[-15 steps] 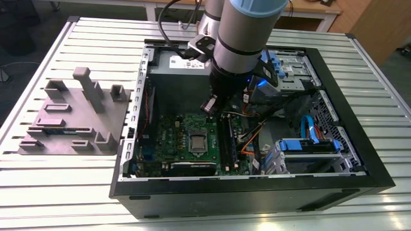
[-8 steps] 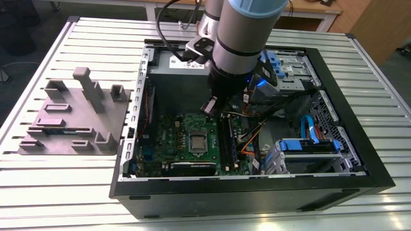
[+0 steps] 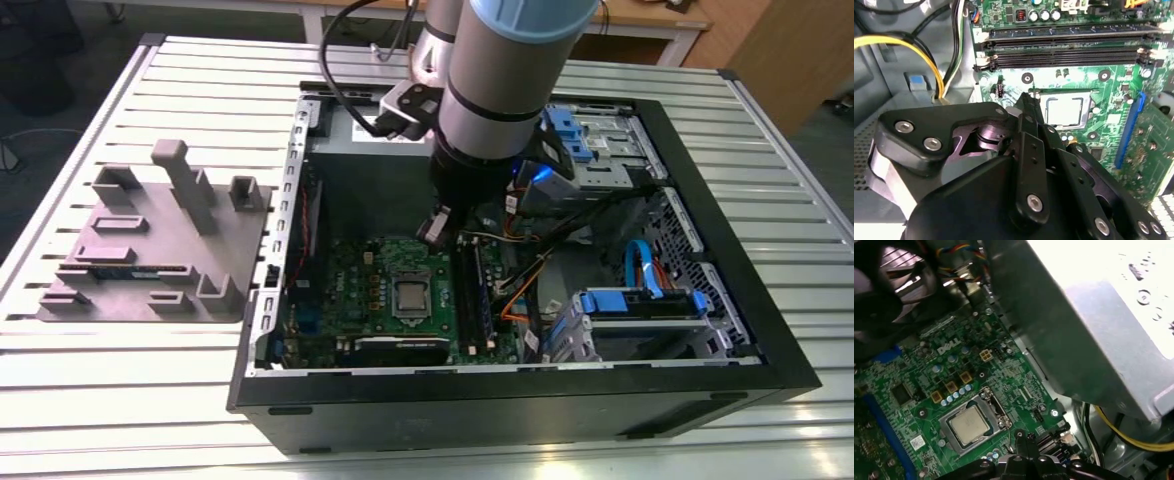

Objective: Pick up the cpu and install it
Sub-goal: 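Install the first cpu locking lever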

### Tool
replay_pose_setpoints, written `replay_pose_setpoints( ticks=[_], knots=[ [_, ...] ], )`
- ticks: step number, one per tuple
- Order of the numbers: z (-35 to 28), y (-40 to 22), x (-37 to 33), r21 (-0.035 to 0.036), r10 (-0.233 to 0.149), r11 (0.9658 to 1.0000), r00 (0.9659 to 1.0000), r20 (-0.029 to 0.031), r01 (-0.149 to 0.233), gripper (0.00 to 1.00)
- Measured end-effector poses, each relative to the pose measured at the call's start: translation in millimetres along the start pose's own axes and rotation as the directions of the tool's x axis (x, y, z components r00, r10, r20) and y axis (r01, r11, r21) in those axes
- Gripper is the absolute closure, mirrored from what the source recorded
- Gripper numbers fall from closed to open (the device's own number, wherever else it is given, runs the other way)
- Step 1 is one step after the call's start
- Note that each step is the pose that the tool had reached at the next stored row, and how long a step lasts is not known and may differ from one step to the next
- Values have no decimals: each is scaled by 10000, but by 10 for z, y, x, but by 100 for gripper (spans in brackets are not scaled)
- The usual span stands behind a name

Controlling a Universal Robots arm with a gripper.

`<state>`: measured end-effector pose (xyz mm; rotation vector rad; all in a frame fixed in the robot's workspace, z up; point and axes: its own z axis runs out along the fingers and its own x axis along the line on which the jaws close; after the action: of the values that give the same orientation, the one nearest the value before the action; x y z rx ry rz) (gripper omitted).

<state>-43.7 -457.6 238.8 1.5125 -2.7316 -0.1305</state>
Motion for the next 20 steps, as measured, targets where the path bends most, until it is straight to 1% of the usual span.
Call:
replay_pose_setpoints(
  ticks=[2, 4, 11, 13, 16, 17, 20],
  knots=[
    [4, -1, 0, -9, -356, 9994, 9994, -31, 356, 90],
    [5, -1, 2, -18, -625, 9980, 9980, -52, 625, 90],
    [4, -20, 88, 4, -933, 9956, 9956, -58, 933, 90],
    [7, -23, 96, 0, -1081, 9941, 9941, -69, 1081, 90],
    [8, -25, 99, -12, -1430, 9897, 9897, -98, 1430, 90],
    [9, -29, 104, -15, -1499, 9887, 9887, -101, 1499, 90],
    [8, -34, 114, -16, -1522, 9883, 9883, -105, 1522, 90]
  ],
)
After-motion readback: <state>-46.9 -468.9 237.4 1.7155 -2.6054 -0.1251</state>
